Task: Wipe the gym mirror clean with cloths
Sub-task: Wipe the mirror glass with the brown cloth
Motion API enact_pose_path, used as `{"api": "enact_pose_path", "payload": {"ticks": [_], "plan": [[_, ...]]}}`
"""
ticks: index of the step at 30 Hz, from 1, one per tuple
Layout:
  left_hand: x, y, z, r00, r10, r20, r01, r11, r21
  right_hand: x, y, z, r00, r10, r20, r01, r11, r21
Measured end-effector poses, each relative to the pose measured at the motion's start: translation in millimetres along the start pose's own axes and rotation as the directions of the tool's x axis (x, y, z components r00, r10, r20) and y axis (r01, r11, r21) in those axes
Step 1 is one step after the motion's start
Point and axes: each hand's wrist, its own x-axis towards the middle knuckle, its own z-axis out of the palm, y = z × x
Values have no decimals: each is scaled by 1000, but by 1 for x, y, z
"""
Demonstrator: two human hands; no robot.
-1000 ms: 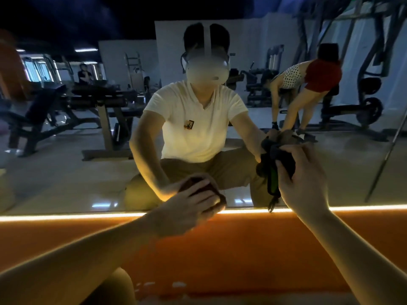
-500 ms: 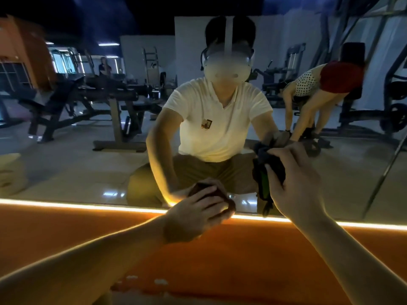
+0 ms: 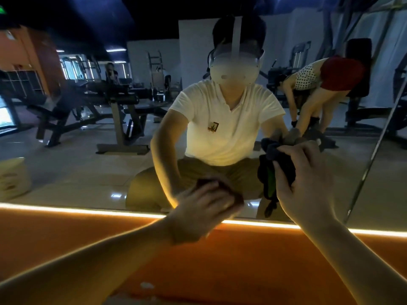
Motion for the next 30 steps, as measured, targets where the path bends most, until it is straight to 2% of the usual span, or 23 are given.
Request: {"api": "enact_pose_path", "payload": {"ticks": [1,3,5,7,9,10,12,13,15,17,19,21,23,26,28,30], "plan": [[-11,7,6,993,90,76,-90,996,6,-1,2,0,1000,-1,11,1,1000,8],[-16,6,8,971,194,140,-197,980,12,-3,7,-1,1000,-8,23,8,1000,23],[-1,-12,1,981,168,102,-172,984,36,-4,10,-3,1000,-21,12,20,999,26],[32,-37,-14,999,-8,-52,10,999,45,-4,12,-5,999,-36,-1,36,999,34],[73,-55,-28,941,-221,-257,231,973,8,-4,15,-6,999,-27,-16,28,999,23],[89,-57,-33,896,-315,-314,323,946,-27,-5,16,-7,1000,-18,-23,19,1000,16],[105,-48,-35,834,-438,-336,430,897,-101,-6,21,-9,1000,6,-29,-6,1000,17],[103,-39,-32,829,-455,-325,439,890,-125,-7,23,-10,1000,17,-26,-17,1000,20],[82,-11,-17,900,-360,-244,349,933,-90,-10,29,-14,999,36,-27,-35,999,24],[53,22,-8,984,-165,-65,164,986,-30,-12,35,-18,999,38,-35,-36,998,45],[31,39,-1,996,5,87,-5,1000,-7,-13,40,-22,998,37,-57,-33,996,81],[31,37,3,980,102,173,-114,991,63,-16,45,-26,997,41,-72,-33,994,107],[48,17,3,984,138,110,-152,979,136,-15,51,-30,995,63,-78,-52,989,136],[95,-16,-21,991,-76,-109,81,996,40,-10,58,-34,992,81,-96,-66,986,154],[128,-25,-37,932,-287,-220,284,958,-46,-6,61,-37,988,81,-130,-60,986,158],[144,-18,-36,851,-458,-256,438,889,-133,-5,63,-41,983,100,-152,-73,982,174]]}}
